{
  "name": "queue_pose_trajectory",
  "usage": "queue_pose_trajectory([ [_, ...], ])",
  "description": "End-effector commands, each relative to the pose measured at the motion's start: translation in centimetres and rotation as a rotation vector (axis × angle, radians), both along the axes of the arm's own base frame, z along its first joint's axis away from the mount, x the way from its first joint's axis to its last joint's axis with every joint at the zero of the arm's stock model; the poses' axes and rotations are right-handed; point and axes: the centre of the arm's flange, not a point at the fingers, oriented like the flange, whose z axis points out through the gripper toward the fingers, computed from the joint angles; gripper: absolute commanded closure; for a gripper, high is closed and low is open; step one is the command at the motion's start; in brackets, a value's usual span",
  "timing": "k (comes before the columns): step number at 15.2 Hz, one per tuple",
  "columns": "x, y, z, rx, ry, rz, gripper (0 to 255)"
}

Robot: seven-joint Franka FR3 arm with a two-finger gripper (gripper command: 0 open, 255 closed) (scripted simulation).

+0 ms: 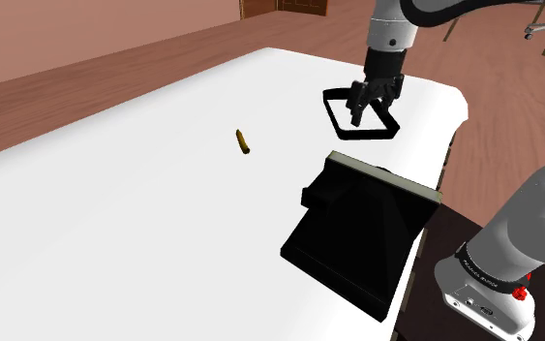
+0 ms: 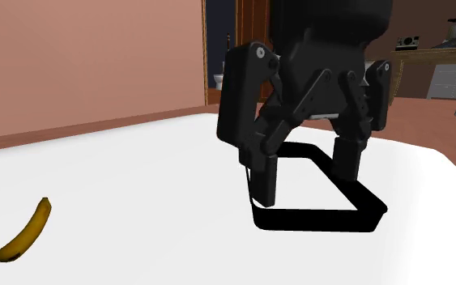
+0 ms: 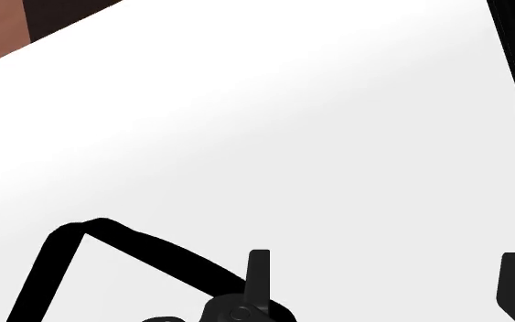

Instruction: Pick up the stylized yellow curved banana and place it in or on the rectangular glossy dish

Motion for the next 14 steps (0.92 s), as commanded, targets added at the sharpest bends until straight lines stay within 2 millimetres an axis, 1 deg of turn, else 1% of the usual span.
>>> queue_pose_trajectory([
  [1, 1.7, 1.9, -0.6, 0.007, -0.001, -0.017, 0],
  [14, 13.4, 13.2, -3.6, 0.048, -0.006, -0.118, 0],
])
